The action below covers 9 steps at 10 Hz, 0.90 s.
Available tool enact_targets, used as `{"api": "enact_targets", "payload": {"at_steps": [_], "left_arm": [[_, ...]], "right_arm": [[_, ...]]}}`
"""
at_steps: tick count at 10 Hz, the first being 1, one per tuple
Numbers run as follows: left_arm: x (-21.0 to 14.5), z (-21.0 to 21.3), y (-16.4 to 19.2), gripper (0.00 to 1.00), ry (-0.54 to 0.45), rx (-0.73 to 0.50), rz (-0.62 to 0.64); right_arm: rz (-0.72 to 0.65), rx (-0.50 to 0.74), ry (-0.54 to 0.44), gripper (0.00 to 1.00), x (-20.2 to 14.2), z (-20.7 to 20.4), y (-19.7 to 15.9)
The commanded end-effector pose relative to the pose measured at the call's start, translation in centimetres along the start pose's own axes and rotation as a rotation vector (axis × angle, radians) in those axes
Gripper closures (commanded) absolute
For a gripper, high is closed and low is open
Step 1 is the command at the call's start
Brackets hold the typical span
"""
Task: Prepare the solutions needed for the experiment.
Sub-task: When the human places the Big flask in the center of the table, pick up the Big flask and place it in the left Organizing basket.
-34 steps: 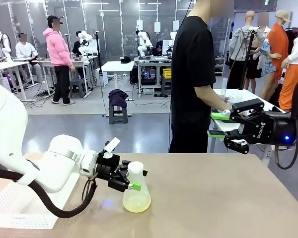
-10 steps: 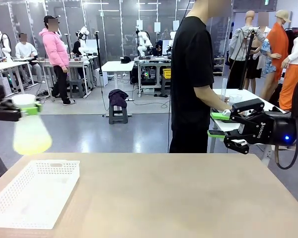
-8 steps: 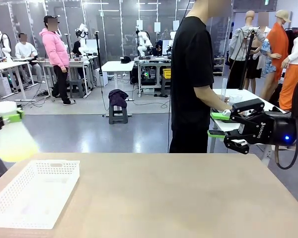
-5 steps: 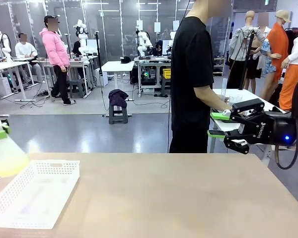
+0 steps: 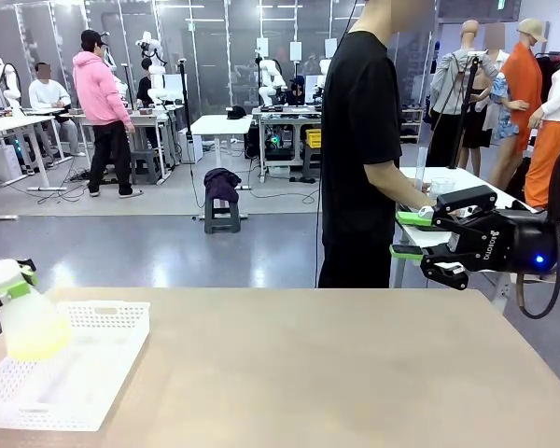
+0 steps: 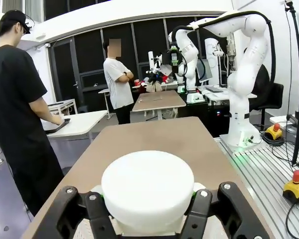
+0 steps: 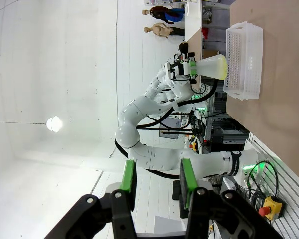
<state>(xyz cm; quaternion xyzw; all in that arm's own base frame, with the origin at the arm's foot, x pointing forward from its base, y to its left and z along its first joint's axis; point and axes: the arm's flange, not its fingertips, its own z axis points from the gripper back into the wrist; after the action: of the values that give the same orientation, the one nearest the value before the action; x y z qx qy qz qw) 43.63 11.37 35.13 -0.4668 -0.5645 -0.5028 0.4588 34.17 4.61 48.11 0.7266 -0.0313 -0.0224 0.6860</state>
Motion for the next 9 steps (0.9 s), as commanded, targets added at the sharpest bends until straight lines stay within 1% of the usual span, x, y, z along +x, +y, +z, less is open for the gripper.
{"api": "enact_targets", "payload": {"at_steps": [1, 3, 5, 6, 8, 9], "left_arm": [[-1.0, -0.7, 1.7, 1.00, -0.028, -0.026, -0.017], [-3.1, -1.6, 2.4, 1.00, -0.032, -0.047, -0.002], [-5.2, -2.6, 3.1, 1.00, 0.013, -0.077, 0.005], [-6.3, -3.0, 3.6, 1.00, 0.011, -0.067, 0.003], [-7.4, -3.7, 3.6, 1.00, 0.052, -0.080, 0.011], [-8.1, -4.2, 3.6, 1.00, 0.088, -0.076, 0.023]], "right_arm": [[0.002, 0.012, -0.005, 0.53, 0.1, -0.1, 0.2], [0.002, 0.012, -0.005, 0.53, 0.1, -0.1, 0.2], [0.002, 0.012, -0.005, 0.53, 0.1, -0.1, 0.2], [0.002, 0.012, -0.005, 0.53, 0.1, -0.1, 0.2], [0.002, 0.012, -0.005, 0.53, 0.1, -0.1, 0.2], [0.002, 0.012, -0.005, 0.53, 0.1, -0.1, 0.2]]}}
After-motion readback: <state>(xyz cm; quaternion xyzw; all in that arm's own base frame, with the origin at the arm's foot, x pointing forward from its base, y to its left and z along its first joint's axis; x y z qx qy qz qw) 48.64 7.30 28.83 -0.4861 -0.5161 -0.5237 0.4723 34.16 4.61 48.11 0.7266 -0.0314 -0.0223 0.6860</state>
